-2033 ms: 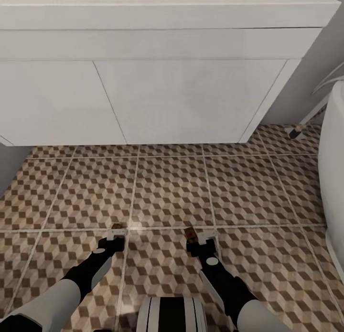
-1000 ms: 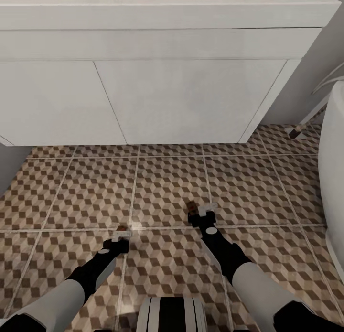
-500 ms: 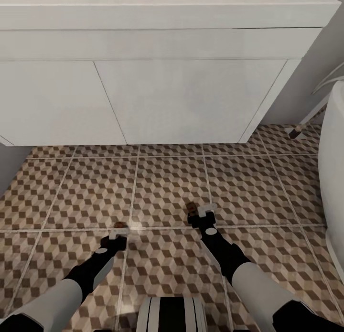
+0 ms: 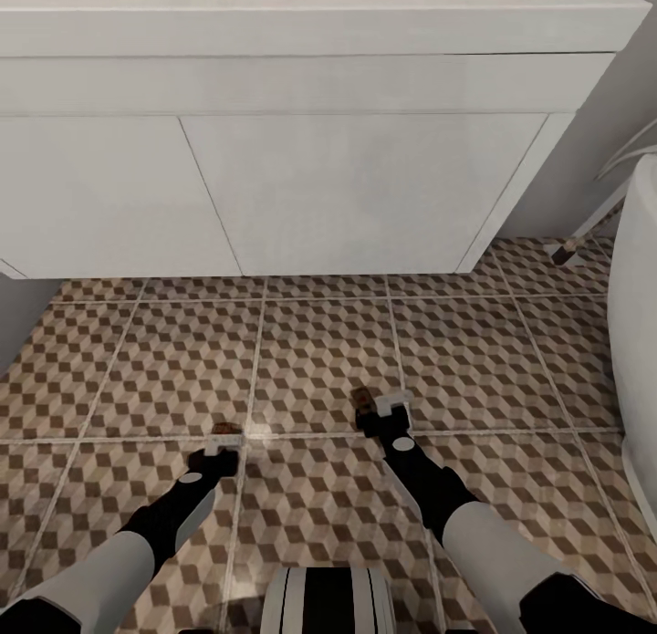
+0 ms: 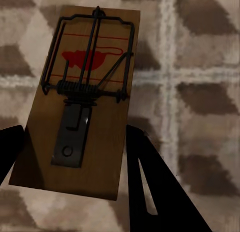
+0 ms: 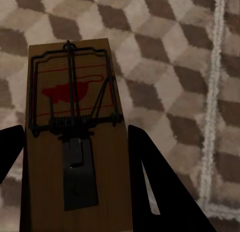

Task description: Take the four mousetraps from the cabinet in the bathroom and place them on the bathroom floor. Make sure all four end up on the same floor surface, and ensure that at least two of them are either under or directly next to the same bathroom sink.

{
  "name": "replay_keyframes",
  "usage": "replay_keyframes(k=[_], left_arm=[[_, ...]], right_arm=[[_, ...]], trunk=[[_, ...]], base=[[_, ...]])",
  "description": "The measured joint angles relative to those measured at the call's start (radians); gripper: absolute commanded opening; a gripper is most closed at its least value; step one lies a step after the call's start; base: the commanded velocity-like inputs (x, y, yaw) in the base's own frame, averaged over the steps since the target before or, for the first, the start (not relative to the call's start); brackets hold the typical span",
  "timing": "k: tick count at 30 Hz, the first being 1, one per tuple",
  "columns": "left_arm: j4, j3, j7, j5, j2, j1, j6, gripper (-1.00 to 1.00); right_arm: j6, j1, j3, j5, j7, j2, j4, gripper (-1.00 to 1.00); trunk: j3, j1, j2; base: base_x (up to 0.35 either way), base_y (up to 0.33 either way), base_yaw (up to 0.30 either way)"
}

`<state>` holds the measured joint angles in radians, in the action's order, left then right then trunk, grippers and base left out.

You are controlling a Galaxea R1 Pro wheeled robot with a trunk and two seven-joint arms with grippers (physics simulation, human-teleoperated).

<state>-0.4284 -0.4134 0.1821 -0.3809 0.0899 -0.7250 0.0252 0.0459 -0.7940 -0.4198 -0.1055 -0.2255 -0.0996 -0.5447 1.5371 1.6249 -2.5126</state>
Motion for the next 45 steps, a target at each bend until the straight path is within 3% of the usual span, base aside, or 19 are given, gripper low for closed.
replay_keyframes(k=[5, 8, 15, 17, 21, 25, 28, 31, 32, 34, 38, 45], left_arm=[[-0.015, 0.000, 0.079, -0.001, -0.009, 0.000, 0.007, -1.00], [-0.023, 0.000, 0.102, -0.002, -0.020, -0.003, 0.068, -1.00], [-0.194, 0.009, 0.117, 0.006, -0.022, -0.131, 0.400, -1.00], [-0.225, 0.052, 0.120, 0.008, -0.018, -0.207, 0.522, -1.00], [-0.238, 0.102, 0.122, 0.010, -0.018, -0.299, 0.619, -1.00], [-0.233, 0.114, 0.122, 0.008, -0.018, -0.362, 0.672, -1.00], [-0.139, 0.115, 0.115, 0.009, -0.017, -0.372, 0.625, -1.00], [-0.013, 0.109, 0.104, 0.008, -0.018, -0.375, 0.442, -1.00], [0.073, 0.101, 0.083, 0.007, -0.019, -0.375, 0.334, -1.00], [0.180, 0.082, 0.024, 0.006, -0.025, -0.376, 0.240, -1.00], [0.247, 0.053, -0.048, 0.008, -0.030, -0.377, 0.170, -1.00], [0.270, 0.030, -0.069, 0.006, -0.044, -0.374, 0.066, -1.00]], right_arm=[[-0.046, 0.000, 0.000, -0.001, -0.001, -0.007, 0.001, -1.00], [-0.060, 0.000, 0.000, -0.001, -0.001, -0.008, 0.009, -1.00], [-0.071, 0.000, 0.000, -0.001, -0.002, -0.010, 0.013, -1.00], [-0.071, 0.000, -0.002, -0.001, -0.002, -0.011, 0.013, -1.00], [-0.071, 0.000, -0.012, -0.001, -0.001, -0.011, 0.013, -1.00], [-0.071, 0.000, -0.020, -0.001, -0.001, -0.011, 0.013, -1.00], [-0.071, 0.000, -0.021, -0.001, -0.001, -0.010, 0.013, -1.00], [-0.071, 0.000, -0.022, 0.000, -0.001, -0.010, 0.012, -1.00], [-0.071, 0.000, -0.022, 0.000, -0.001, -0.010, 0.010, -1.00], [-0.071, 0.000, -0.023, 0.000, -0.001, -0.011, 0.007, -1.00], [-0.070, 0.000, -0.024, 0.000, 0.002, -0.011, 0.000, -1.00], [-0.068, 0.000, -0.046, 0.002, 0.044, -0.012, -0.004, -1.00]], trunk=[[0.000, 0.000, 0.000], [0.000, 0.000, 0.000], [0.000, 0.000, 0.000], [0.000, 0.000, 0.000], [0.000, 0.000, 0.000], [0.000, 0.000, 0.000], [0.000, 0.000, 0.000], [0.000, 0.000, 0.000], [0.000, 0.000, 0.000], [0.000, 0.000, 0.000], [0.000, 0.000, 0.000], [0.000, 0.000, 0.000]], base=[[0.000, 0.000, 0.000], [0.000, 0.000, 0.000], [0.000, 0.000, 0.000], [0.000, 0.000, 0.000], [0.000, 0.000, 0.000], [0.000, 0.000, 0.000], [0.000, 0.000, 0.000], [0.000, 0.000, 0.000], [0.000, 0.000, 0.000], [0.000, 0.000, 0.000], [0.000, 0.000, 0.000], [0.000, 0.000, 0.000]])
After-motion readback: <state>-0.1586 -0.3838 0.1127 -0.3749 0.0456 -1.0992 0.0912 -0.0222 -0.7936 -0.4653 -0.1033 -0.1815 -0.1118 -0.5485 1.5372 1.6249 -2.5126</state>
